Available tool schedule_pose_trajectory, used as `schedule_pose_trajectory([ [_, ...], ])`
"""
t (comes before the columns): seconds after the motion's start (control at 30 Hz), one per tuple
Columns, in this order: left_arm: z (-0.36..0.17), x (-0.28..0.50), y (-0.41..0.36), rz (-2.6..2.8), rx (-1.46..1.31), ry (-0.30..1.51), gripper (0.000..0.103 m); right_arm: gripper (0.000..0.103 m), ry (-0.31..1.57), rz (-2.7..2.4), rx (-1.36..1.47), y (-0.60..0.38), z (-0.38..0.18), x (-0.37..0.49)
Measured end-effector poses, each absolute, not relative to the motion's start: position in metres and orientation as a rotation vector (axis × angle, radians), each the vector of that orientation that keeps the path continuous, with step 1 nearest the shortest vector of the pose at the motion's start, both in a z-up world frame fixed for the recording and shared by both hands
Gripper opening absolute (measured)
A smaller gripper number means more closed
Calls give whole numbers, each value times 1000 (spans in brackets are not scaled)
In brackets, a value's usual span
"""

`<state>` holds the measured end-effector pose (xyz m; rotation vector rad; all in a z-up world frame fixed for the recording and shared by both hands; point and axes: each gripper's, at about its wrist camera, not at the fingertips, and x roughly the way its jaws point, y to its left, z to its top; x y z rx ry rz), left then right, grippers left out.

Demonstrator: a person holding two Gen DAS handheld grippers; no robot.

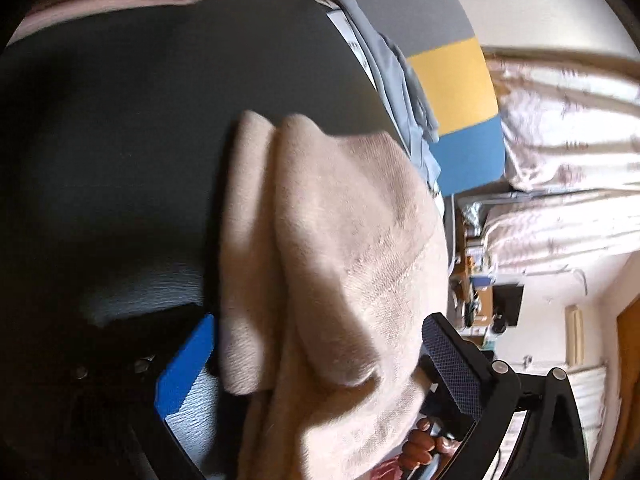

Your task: Fold clothes

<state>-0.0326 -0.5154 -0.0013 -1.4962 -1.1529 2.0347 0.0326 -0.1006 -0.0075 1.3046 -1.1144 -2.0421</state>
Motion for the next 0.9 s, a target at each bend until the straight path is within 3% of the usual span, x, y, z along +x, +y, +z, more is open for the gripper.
schedule_pose_trajectory([
  [0.1, 2, -40, -494, 2079, -1514, -1036, 103, 42, -1117, -2035, 1308, -99, -8, 32],
  [0.2, 9, -38, -466, 2185, -1533, -778, 100, 43, -1105, -2033, 1321, -99, -8, 31],
  [0.23, 12, -37, -457, 2218, -1536, -688, 93, 43, -1087, -2040, 1325, -100, -7, 31],
  [0.27, 13, -33, -451, 2257, -1534, -594, 68, 43, -1036, -2062, 1328, -103, -3, 30],
  [0.3, 13, -27, -446, 2285, -1518, -531, 52, 43, -987, -2090, 1330, -107, 1, 31],
  [0.33, 14, -21, -442, 2307, -1502, -482, 47, 40, -938, -2118, 1331, -110, 5, 31],
  [0.4, 15, -17, -443, 2308, -1486, -550, 35, 37, -855, -2173, 1332, -118, 14, 33],
  [0.63, 75, 12, -443, 2489, -1258, -385, 31, 33, -756, -2210, 1221, -139, 67, 43],
  [0.9, 170, 20, -517, 2700, -920, -420, 31, 33, -578, -2124, 923, -228, 186, 26],
])
